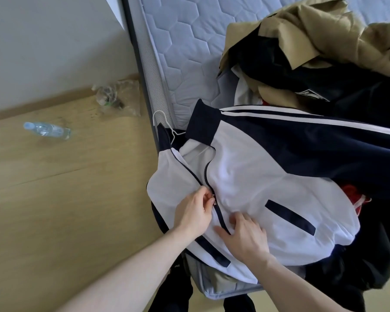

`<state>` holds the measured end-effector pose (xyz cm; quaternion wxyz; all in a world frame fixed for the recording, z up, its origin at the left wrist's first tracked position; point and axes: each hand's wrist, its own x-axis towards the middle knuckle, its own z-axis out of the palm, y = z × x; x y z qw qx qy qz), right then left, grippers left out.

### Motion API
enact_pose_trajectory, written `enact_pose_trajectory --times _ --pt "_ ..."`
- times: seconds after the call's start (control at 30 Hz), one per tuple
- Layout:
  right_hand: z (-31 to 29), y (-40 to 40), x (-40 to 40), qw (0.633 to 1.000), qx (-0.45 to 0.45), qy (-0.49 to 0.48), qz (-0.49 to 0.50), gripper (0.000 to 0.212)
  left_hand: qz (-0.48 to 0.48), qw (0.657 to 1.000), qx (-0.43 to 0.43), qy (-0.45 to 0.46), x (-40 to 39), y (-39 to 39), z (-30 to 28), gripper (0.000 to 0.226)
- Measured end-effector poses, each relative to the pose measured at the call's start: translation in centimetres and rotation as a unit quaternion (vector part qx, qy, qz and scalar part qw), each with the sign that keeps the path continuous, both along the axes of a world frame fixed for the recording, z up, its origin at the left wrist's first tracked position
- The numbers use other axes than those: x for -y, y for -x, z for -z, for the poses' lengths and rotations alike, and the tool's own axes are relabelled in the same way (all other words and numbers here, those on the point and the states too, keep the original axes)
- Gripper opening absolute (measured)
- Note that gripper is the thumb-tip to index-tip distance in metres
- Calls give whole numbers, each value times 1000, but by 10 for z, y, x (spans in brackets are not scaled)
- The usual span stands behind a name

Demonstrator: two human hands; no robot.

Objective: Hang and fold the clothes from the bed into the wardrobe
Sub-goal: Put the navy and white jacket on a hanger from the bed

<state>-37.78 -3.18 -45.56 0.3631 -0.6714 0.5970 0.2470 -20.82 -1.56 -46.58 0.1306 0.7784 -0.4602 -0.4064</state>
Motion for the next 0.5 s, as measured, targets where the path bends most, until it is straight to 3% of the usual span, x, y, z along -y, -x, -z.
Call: enact_pose_trajectory --times 0.07,0.2,0.37,0.5 --pt "-1 -9 -1 1000 0 0 -22 32 -9 1000 -10 5 -1 0 -3 11" --pt "-2 -16 2 999 29 -24 -5 2 -75 997 17 31 6 -16 -7 11" --pt "-16 13 -8 996 22 -87 -11 20 -212 975 42 54 52 -76 -8 16" --pt "-23 26 -4 996 10 -89 15 24 -241 968 56 45 92 -109 0 25"
